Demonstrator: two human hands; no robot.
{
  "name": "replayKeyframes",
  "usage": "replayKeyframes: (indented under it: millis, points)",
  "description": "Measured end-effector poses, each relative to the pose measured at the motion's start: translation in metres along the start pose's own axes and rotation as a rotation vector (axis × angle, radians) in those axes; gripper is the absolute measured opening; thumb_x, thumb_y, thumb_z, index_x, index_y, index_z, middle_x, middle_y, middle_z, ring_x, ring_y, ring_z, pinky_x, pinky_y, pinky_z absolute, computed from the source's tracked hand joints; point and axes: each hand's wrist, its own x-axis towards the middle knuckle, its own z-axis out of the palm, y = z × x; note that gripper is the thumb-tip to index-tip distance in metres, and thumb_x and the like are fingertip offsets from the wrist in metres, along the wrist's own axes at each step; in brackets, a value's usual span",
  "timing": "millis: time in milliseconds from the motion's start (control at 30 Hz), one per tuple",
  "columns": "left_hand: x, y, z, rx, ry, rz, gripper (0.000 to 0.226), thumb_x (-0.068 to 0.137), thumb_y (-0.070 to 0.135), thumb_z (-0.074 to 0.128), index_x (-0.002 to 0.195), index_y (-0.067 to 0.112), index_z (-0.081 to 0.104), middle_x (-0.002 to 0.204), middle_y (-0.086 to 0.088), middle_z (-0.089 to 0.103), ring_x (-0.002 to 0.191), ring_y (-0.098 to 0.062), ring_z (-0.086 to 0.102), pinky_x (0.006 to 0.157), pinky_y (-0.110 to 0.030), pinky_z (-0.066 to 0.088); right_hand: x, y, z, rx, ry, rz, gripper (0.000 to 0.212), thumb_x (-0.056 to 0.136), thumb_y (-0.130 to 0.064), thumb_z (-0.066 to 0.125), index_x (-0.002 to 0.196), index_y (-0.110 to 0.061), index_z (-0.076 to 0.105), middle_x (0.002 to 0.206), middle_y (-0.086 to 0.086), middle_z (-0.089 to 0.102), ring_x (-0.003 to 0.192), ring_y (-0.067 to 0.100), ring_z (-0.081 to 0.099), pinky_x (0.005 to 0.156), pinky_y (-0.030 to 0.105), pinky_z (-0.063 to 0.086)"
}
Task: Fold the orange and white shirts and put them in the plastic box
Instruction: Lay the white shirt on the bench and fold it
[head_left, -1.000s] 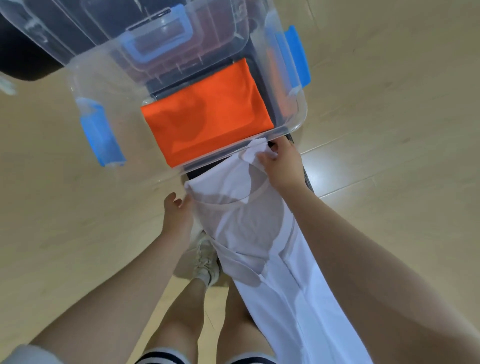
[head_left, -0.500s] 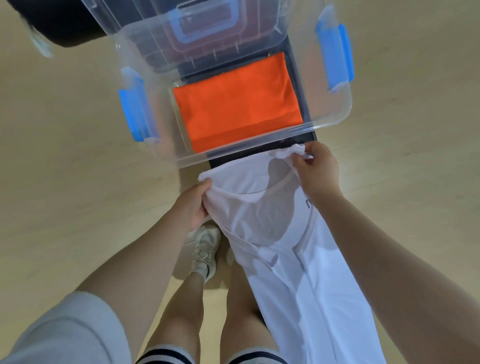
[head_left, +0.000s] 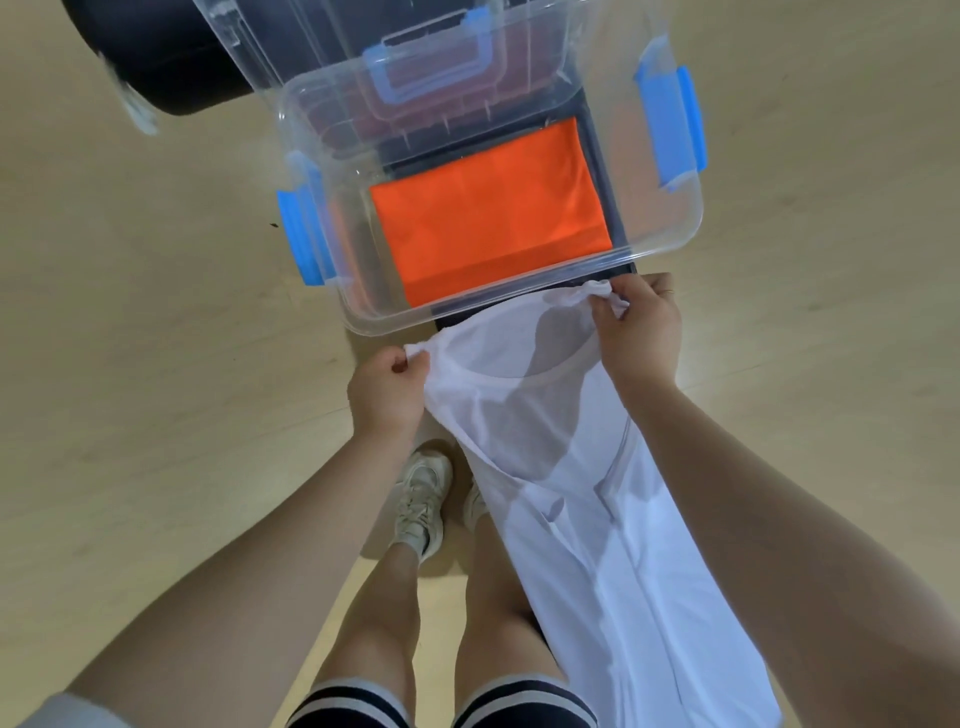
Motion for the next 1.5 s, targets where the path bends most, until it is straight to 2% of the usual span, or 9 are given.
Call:
replayKeyframes:
  millis: [167, 333, 433, 600, 767, 1067, 1267, 1367, 1500]
  points:
    - [0.000, 0.011, 0.015, 0.202, 0.091, 0.149, 0.040, 0.087, 0.019, 0.058, 0.056, 0.013, 0.033, 0.054, 0.001, 0.033, 0.052, -0.016, 0.032, 0.052, -0.027, 0.024, 0.006, 0.001, -0.005, -0.111, -0.060, -0.090, 0.037, 0.084, -0.013, 0.054, 0.057, -0.028, 0.034, 0.063, -0.011, 0.033, 0.071, 0.019, 0.037, 0.054, 0.025, 0.016]
    - [-0.008, 0.034, 0.044, -0.297, 0.133, -0.111, 0.033, 0.083, 0.004, 0.061, 0.070, 0.021, 0.035, 0.071, -0.002, 0.046, 0.060, -0.026, 0.058, 0.056, -0.032, 0.052, 0.013, 0.005, -0.003, -0.094, -0.080, -0.076, 0.015, 0.086, -0.016, 0.053, 0.072, -0.012, 0.047, 0.064, 0.000, 0.046, 0.067, 0.021, 0.041, 0.056, 0.030, 0.026]
    - [-0.012, 0.034, 0.059, -0.277, -0.078, -0.041, 0.008, 0.088, 0.004, 0.050, 0.094, -0.002, 0.051, 0.088, -0.027, 0.055, 0.078, -0.038, 0.059, 0.066, -0.033, 0.050, 0.018, 0.009, -0.007, -0.055, -0.084, -0.068, 0.015, 0.086, -0.015, 0.051, 0.072, -0.010, 0.049, 0.058, -0.002, 0.043, 0.064, 0.021, 0.040, 0.049, 0.021, 0.029]
    - [-0.002, 0.018, 0.049, -0.062, -0.005, 0.063, 0.033, 0.091, 0.006, 0.045, 0.124, 0.010, 0.044, 0.096, -0.006, 0.057, 0.081, -0.017, 0.054, 0.072, -0.028, 0.040, 0.025, 0.015, -0.013, -0.044, -0.140, -0.048, 0.024, 0.087, -0.015, 0.048, 0.064, -0.010, 0.043, 0.056, 0.001, 0.040, 0.063, 0.021, 0.038, 0.050, 0.026, 0.029]
    - [0.010, 0.018, 0.056, 0.023, 0.028, -0.062, 0.034, 0.084, 0.024, 0.062, 0.112, 0.009, 0.048, 0.112, -0.011, 0.056, 0.090, -0.024, 0.056, 0.078, -0.031, 0.044, 0.021, 0.019, -0.020, 0.062, -0.198, 0.013, 0.021, 0.086, -0.012, 0.045, 0.065, -0.014, 0.049, 0.059, 0.009, 0.061, 0.064, 0.029, 0.063, 0.067, 0.043, 0.056]
    - [0.004, 0.026, 0.055, 0.256, -0.019, 0.209, 0.015, 0.088, 0.019, 0.056, 0.094, 0.006, 0.059, 0.112, -0.012, 0.048, 0.103, -0.027, 0.050, 0.092, -0.036, 0.042, 0.000, 0.026, -0.037, 0.194, -0.223, 0.040, 0.007, 0.087, -0.021, 0.052, 0.083, -0.025, 0.057, 0.079, 0.003, 0.067, 0.070, 0.015, 0.059, 0.062, 0.018, 0.044]
    - [-0.041, 0.037, 0.014, -0.087, -0.485, 0.307, 0.022, 0.088, 0.006, 0.056, 0.079, 0.023, 0.045, 0.071, -0.002, 0.052, 0.064, -0.013, 0.048, 0.064, -0.023, 0.039, -0.020, 0.019, -0.056, 0.355, -0.167, 0.158, 0.013, 0.074, -0.032, 0.062, 0.066, -0.041, 0.057, 0.073, -0.001, 0.066, 0.082, 0.033, 0.065, 0.078, 0.047, 0.053]
    - [-0.054, 0.049, -0.009, -0.252, -0.598, 0.124, 0.033, 0.084, 0.007, 0.062, 0.103, 0.030, 0.051, 0.095, -0.004, 0.066, 0.088, -0.014, 0.062, 0.076, -0.021, 0.047, -0.031, 0.007, -0.070, 0.497, -0.113, 0.167, 0.020, 0.080, -0.013, 0.062, 0.070, -0.030, 0.061, 0.064, -0.009, 0.066, 0.072, 0.022, 0.061, 0.074, 0.041, 0.051]
    - [-0.057, 0.078, -0.040, -0.194, -0.592, 0.262, 0.021, 0.084, 0.005, 0.062, 0.085, 0.026, 0.062, 0.085, 0.007, 0.064, 0.078, -0.006, 0.058, 0.071, -0.012, 0.045, -0.034, -0.020, -0.088, 0.562, -0.089, 0.150, 0.020, 0.084, -0.009, 0.060, 0.070, -0.024, 0.061, 0.063, -0.009, 0.064, 0.066, 0.014, 0.057, 0.066, 0.030, 0.047]
